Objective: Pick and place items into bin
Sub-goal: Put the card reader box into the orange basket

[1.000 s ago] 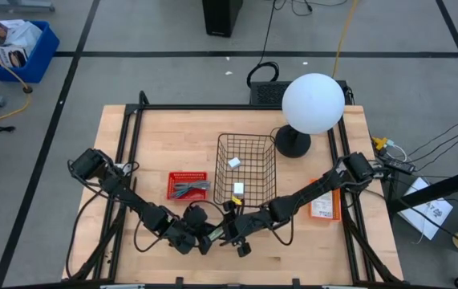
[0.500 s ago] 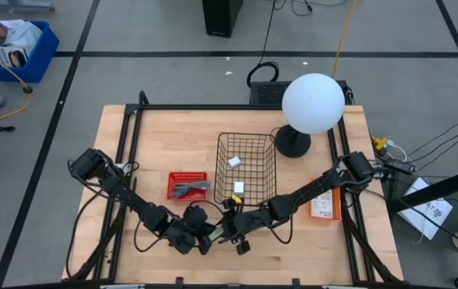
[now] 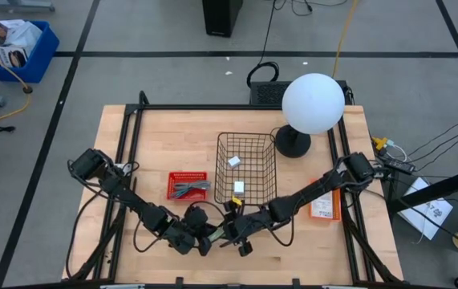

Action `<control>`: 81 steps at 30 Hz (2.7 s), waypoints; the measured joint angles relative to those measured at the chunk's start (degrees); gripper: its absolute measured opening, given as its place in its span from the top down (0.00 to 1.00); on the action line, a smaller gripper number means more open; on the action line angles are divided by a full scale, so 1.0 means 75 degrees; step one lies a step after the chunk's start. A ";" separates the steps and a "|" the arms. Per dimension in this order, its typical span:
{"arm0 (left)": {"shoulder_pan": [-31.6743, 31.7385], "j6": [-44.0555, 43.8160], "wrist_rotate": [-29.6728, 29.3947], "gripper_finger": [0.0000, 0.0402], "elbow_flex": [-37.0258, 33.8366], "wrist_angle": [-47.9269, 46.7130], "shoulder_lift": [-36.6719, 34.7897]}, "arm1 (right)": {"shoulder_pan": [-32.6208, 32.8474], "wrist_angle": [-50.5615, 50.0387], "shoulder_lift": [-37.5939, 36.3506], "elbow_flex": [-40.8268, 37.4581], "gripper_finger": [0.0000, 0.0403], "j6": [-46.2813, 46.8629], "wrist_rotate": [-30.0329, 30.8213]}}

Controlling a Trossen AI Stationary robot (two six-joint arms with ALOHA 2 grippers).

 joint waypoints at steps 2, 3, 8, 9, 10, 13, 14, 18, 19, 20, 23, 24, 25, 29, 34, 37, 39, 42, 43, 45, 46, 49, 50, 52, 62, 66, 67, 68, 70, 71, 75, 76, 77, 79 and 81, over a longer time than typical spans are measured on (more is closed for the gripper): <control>0.0000 -0.0028 -0.0016 0.92 0.0000 -0.0036 0.0000 | 0.0038 0.0041 0.0077 0.0000 0.59 -0.0129 0.0014; 0.0000 -0.0025 -0.0011 0.92 0.0000 -0.0033 0.0003 | 0.0055 0.0062 0.0117 0.0000 0.59 -0.0195 0.0059; 0.0002 -0.0018 -0.0014 0.92 -0.0002 -0.0032 0.0003 | 0.0051 -0.0050 0.0556 -0.0048 0.59 0.0002 -0.0019; 0.0003 -0.0021 -0.0017 0.92 -0.0006 -0.0033 0.0003 | 0.0049 -0.0002 0.0636 -0.0068 0.59 -0.0020 0.0009; 0.0006 -0.0023 -0.0016 0.92 -0.0005 -0.0028 0.0003 | 0.0042 0.0077 0.0668 -0.0050 0.59 -0.0020 0.0040; 0.0006 -0.0035 -0.0011 0.92 -0.0006 -0.0030 0.0003 | 0.0068 0.0101 0.0622 -0.0025 0.62 0.0094 0.0289; 0.0006 -0.0046 -0.0011 0.92 -0.0006 -0.0027 0.0003 | 0.0077 0.0103 0.0628 -0.0023 0.65 0.0191 0.0386; 0.0006 -0.0018 -0.0013 0.92 -0.0006 0.0002 0.0003 | 0.0186 0.0169 0.0609 -0.0023 0.87 0.0171 0.0391; 0.0006 -0.0016 -0.0009 0.92 -0.0006 0.0002 0.0003 | 0.0250 0.0201 0.0602 -0.0023 0.92 0.0111 0.0402; 0.0006 -0.0016 -0.0008 0.92 -0.0006 -0.0006 0.0003 | 0.0312 0.0263 0.0602 -0.0023 0.93 0.0040 0.0374; 0.0006 0.0010 0.0000 0.92 -0.0006 -0.0010 0.0003 | 0.0495 0.0432 0.0530 -0.0023 0.92 0.0219 0.0375; 0.0006 0.0007 0.0033 0.92 -0.0006 -0.0013 0.0003 | 0.0544 0.0361 0.0460 -0.0023 0.92 0.0402 0.0389; 0.0000 -0.0019 0.0035 0.92 -0.0006 -0.0013 0.0003 | 0.0598 0.0311 0.0384 -0.0021 0.91 0.0587 0.0433; -0.0009 0.0019 0.0017 0.92 0.0004 0.0096 0.0000 | 0.1030 -0.0457 -0.0121 -0.0029 0.92 0.1171 0.1174; -0.0015 0.0386 0.0042 0.92 -0.0003 0.0207 0.0009 | 0.1748 -0.1928 -0.1213 -0.0015 0.92 0.2548 0.2737; -0.0015 0.0414 0.0026 0.92 -0.0003 0.0233 0.0009 | 0.2178 -0.3282 -0.1789 -0.0017 0.92 0.3912 0.4103; -0.0012 0.0421 -0.0009 0.92 -0.0003 0.0303 0.0009 | 0.2501 -0.4265 -0.2229 -0.0017 0.92 0.4987 0.4948; 0.0025 0.0457 -0.0008 0.92 -0.0003 0.0291 0.0009 | 0.2929 -0.6140 -0.2821 -0.0015 0.92 0.6989 0.5654; 0.0043 0.0500 -0.0011 0.92 -0.0003 0.0314 0.0009 | 0.3037 -0.6798 -0.2972 -0.0015 0.92 0.7724 0.5705; 0.0058 0.0652 -0.0011 0.92 -0.0003 0.0372 0.0009 | 0.3218 -0.8141 -0.3207 -0.0015 0.92 0.9220 0.5817; 0.0058 0.0734 -0.0014 0.92 -0.0003 0.0366 0.0009 | 0.3284 -0.8883 -0.3295 -0.0015 0.92 1.0019 0.5791; 0.0054 0.0967 -0.0014 0.92 -0.0003 0.0372 0.0009 | 0.3457 -1.1056 -0.3397 -0.0015 0.92 1.2488 0.4865; 0.0048 0.1038 -0.0011 0.92 -0.0003 0.0378 0.0009 | 0.3483 -1.1712 -0.3394 -0.0015 0.92 1.3182 0.4325; 0.0050 0.1105 -0.0011 0.92 -0.0003 0.0378 0.0009 | 0.3539 -1.2660 -0.3393 -0.0017 0.92 1.4186 0.3270; 0.0073 0.1549 -0.0034 0.92 -0.0003 0.0442 0.0009 | 0.3709 -1.2651 -0.3607 -0.0982 0.92 1.4505 0.0355; 0.0073 0.1528 -0.0137 0.92 -0.0003 0.0463 0.0009 | 0.3806 -1.2619 -0.3669 -0.1373 0.92 1.4519 0.0152; 0.0070 0.1531 -0.0181 0.92 -0.0003 0.0490 0.0009 | 0.3803 -1.2619 -0.3710 -0.1399 0.92 1.4502 0.0157; 0.0073 0.1544 -0.0220 0.92 -0.0003 0.0536 0.0009 | 0.3800 -1.2644 -0.3746 -0.1402 0.92 1.4495 0.0170; 0.0094 0.1575 -0.0280 0.92 -0.0003 0.0620 0.0006 | 0.3799 -1.2670 -0.3795 -0.1335 0.92 1.4414 0.0253; 0.0105 0.1575 -0.0285 0.92 -0.0003 0.0620 0.0006 | 0.3797 -1.2640 -0.3824 -0.1259 0.92 1.4343 0.0311; 0.0153 0.1582 -0.0300 0.92 -0.0003 0.0617 0.0006 | 0.3797 -1.2673 -0.4007 -0.1133 0.92 1.4292 0.0512; 0.0159 0.1583 -0.0300 0.92 -0.0003 0.0609 0.0006 | 0.3797 -1.2647 -0.4049 -0.1131 0.92 1.4292 0.0548; 0.0168 0.1598 -0.0306 0.92 -0.0003 0.0592 0.0006 | 0.3794 -1.2619 -0.4100 -0.1126 0.92 1.4292 0.0563; 0.0195 0.1649 -0.0352 0.92 -0.0003 0.0591 0.0006 | 0.3794 -1.2645 -0.4269 -0.1122 0.92 1.4350 0.0540; 0.0207 0.1662 -0.0355 0.92 -0.0003 0.0590 0.0006 | 0.3794 -1.2651 -0.4426 -0.1119 0.92 1.4414 0.0391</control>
